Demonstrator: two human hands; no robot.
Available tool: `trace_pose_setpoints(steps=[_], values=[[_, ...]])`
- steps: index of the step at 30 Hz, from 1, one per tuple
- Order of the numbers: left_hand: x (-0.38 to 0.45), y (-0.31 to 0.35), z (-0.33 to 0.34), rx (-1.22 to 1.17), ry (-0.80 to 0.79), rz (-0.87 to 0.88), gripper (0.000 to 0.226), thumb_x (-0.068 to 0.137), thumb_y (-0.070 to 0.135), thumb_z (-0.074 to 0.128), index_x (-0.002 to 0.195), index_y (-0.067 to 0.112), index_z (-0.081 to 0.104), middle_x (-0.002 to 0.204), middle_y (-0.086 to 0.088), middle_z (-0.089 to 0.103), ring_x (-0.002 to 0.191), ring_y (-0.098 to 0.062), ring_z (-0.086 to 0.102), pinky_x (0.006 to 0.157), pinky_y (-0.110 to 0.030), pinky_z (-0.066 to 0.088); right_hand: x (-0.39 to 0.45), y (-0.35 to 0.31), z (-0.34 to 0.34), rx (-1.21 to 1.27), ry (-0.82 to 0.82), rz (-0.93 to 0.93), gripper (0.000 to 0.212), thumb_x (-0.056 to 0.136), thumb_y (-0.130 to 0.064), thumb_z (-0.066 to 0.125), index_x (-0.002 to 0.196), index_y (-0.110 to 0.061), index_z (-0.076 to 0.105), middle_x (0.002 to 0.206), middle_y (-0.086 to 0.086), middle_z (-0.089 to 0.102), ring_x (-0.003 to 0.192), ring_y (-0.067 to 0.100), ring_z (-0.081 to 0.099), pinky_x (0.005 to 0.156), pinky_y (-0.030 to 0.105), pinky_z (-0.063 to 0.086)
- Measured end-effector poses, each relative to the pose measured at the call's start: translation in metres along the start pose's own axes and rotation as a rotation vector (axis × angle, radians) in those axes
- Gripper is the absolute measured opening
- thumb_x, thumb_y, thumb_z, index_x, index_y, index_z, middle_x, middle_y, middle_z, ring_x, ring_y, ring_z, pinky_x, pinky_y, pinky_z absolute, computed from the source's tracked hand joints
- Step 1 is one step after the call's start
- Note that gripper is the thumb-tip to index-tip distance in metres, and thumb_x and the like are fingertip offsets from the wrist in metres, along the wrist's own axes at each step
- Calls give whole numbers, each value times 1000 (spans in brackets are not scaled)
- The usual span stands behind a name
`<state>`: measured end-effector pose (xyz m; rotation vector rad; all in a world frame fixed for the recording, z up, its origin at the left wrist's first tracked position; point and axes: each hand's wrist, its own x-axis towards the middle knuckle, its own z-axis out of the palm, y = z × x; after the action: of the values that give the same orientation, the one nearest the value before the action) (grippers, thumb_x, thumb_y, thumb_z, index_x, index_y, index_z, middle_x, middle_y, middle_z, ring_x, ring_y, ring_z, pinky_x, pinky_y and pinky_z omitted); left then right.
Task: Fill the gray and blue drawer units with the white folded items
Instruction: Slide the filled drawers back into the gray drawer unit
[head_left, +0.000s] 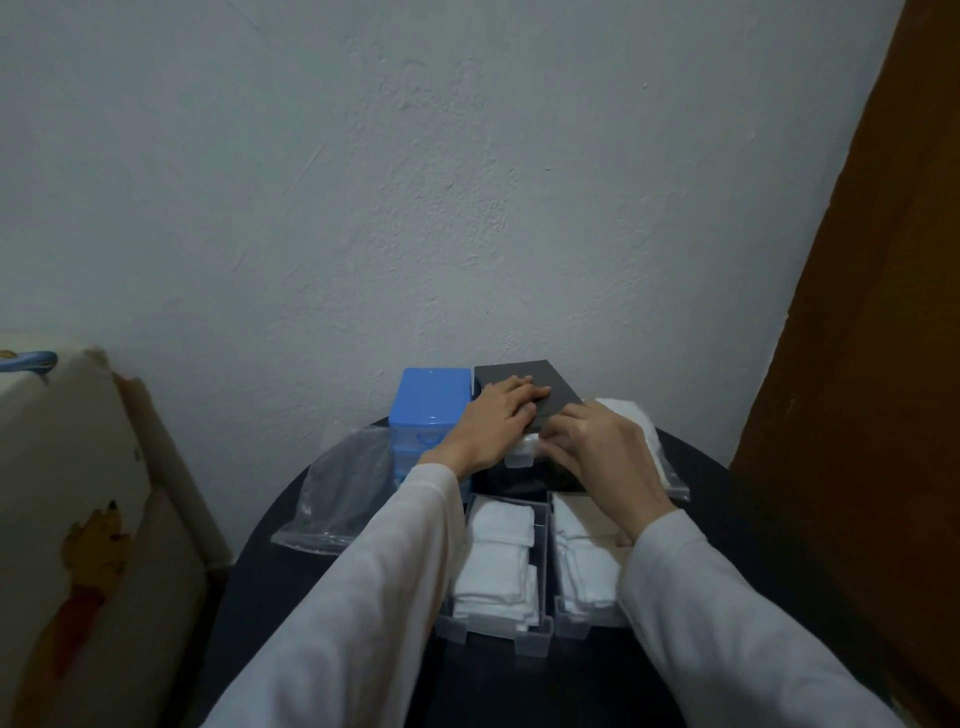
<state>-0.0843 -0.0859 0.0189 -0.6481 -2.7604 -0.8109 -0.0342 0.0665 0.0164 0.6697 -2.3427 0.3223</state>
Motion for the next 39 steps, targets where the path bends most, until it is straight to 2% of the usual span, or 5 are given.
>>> trace_pose_setpoints(steps=[8,12,22,33,39], values=[[-1,1,0,-1,0,-1,38,101,21,34,138,19,43,151,-1,31,140,-17,23,109,-29,19,0,0,-2,12,26,43,20,62,-23,83,71,-15,67,73,1,60,70,21,56,59,33,46],[-2,2,0,4,0,-1,38,101,21,33,138,20,43,151,-2,32,140,-17,23,112,-32,18,6,11,-2,107,-32,98,25,65,-25,82,72,-13,61,77,1,57,71,17,52,60,26,37],[-2,1,-2,-11,-18,-8,39,102,21,32,140,20,42,151,0,31,141,-16,22,109,-28,18,5,32,-9,165,-220,-89,9,77,-3,69,82,-11,69,82,4,65,73,20,61,65,32,50],[-3,3,-3,-18,-20,-12,39,102,20,31,140,19,40,152,-1,28,142,-16,19,113,-30,12,2,27,-8,102,-109,46,19,71,-13,78,79,-13,60,81,3,60,73,18,54,64,32,47],[-4,3,-1,-23,-22,-10,39,102,21,30,140,20,40,152,-1,29,142,-16,19,115,-32,10,1,26,-9,65,-145,74,9,79,-13,71,84,-10,63,86,4,61,76,19,57,65,26,41]])
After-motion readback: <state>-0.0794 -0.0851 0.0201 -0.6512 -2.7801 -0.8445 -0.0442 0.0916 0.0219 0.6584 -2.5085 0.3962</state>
